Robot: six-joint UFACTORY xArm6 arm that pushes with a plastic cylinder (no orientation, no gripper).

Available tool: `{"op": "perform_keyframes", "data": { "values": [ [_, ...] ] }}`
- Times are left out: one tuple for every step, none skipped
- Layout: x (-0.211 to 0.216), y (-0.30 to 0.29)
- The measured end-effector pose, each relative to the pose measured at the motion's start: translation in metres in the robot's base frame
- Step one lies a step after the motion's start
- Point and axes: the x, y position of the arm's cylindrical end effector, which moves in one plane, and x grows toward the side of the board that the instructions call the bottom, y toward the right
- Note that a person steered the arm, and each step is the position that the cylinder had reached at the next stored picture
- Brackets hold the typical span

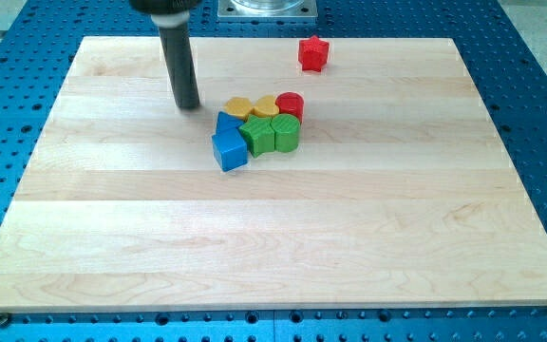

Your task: Place the red star parallel to the green circle

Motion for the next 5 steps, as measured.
{"op": "perform_keyframes", "data": {
  "values": [
    [-0.063,0.036],
    [-0.079,0.084],
    [-0.07,0.138],
    [-0.081,0.175],
    [-0.106,0.17]
  ]
}}
